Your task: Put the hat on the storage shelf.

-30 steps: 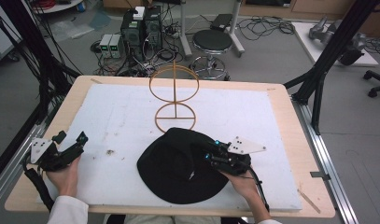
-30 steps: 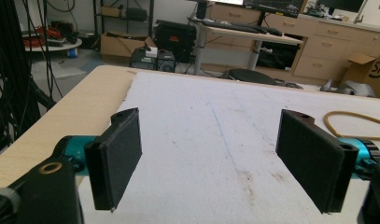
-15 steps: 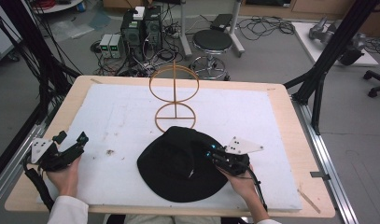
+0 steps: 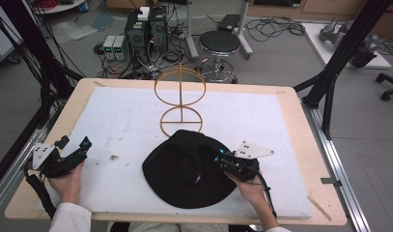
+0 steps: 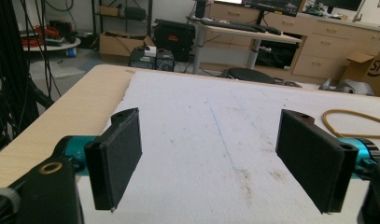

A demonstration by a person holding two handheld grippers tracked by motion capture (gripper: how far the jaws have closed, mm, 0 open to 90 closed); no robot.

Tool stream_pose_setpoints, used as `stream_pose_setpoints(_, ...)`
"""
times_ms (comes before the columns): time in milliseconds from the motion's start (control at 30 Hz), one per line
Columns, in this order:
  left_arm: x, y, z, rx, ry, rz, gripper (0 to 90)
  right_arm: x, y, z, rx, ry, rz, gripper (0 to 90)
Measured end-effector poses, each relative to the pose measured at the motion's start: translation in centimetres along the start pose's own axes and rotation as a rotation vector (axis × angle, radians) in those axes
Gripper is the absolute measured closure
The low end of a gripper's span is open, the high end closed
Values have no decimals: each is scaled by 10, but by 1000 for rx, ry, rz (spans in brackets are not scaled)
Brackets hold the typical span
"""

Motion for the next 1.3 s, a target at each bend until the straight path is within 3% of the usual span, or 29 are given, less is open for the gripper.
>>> stream_pose_setpoints(767,0,0,1,-8,-2,-5,227,-14,-11,1,-3,-20,-79,880)
stream_pose_setpoints(1033,0,0,1,-11,-2,-7,227,-27,-22,2,6,-31,-162,879)
stream_pose_setpoints(1300,0,0,1,-7,-2,-3,227,-34,-27,1,23,-27,-210,879)
Point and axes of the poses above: each handheld gripper's, and its own axes: x roughly forward along the jaws, y roughly out of its underside, z roughly to its left, the point moved 2 cm from there along x, roughly forward along the jaws
